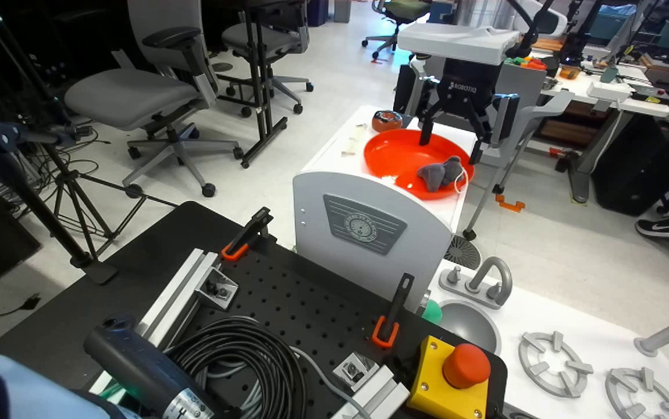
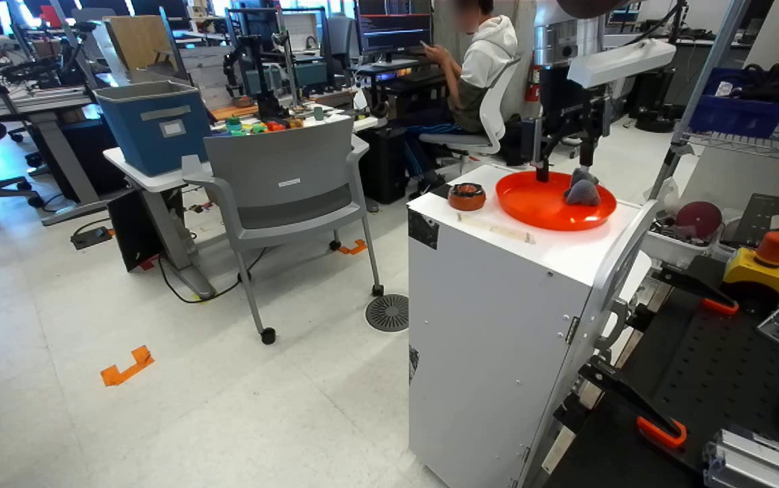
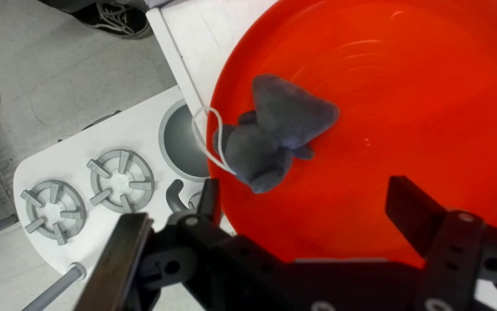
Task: Pick up the grey toy on the plate and put it in the sink
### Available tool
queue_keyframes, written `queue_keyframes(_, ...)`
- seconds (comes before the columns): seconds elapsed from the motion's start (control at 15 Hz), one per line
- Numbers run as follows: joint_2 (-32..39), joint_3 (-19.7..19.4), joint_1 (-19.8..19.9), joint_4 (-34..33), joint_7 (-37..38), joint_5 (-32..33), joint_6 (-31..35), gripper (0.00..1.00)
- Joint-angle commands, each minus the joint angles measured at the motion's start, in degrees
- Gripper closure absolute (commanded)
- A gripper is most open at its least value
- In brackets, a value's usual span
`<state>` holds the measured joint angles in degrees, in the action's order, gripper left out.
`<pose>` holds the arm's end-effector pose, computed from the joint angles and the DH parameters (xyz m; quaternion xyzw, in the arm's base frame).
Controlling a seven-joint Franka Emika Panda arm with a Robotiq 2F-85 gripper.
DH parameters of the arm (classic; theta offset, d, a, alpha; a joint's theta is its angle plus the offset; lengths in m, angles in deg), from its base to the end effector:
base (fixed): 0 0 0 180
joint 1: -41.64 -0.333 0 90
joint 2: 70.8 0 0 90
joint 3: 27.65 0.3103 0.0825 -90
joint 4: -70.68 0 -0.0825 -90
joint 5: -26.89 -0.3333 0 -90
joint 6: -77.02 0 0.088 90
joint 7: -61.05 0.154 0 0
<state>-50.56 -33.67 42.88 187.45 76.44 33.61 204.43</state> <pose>0.5287 -0.0753 0.2432 0.9825 -0.1549 -0.0786 0.0675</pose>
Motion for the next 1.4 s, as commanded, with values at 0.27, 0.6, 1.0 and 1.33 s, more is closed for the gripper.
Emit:
queue_keyframes(0.27, 0.9, -0.2, -0.5, -1.3, 0.4, 0.7, -0.2, 0.63)
queue_keyframes(0.6, 0.9, -0.2, -0.5, -1.3, 0.4, 0.6, -0.2, 0.99)
queue_keyframes(1.0, 0.8, -0.1, -0.4, -1.3, 0.3, 0.3, -0.2, 1.0)
queue_keyframes(1.33, 0.4, 0.1, -0.2, -1.2, 0.0, -0.5, -0.3, 0.53)
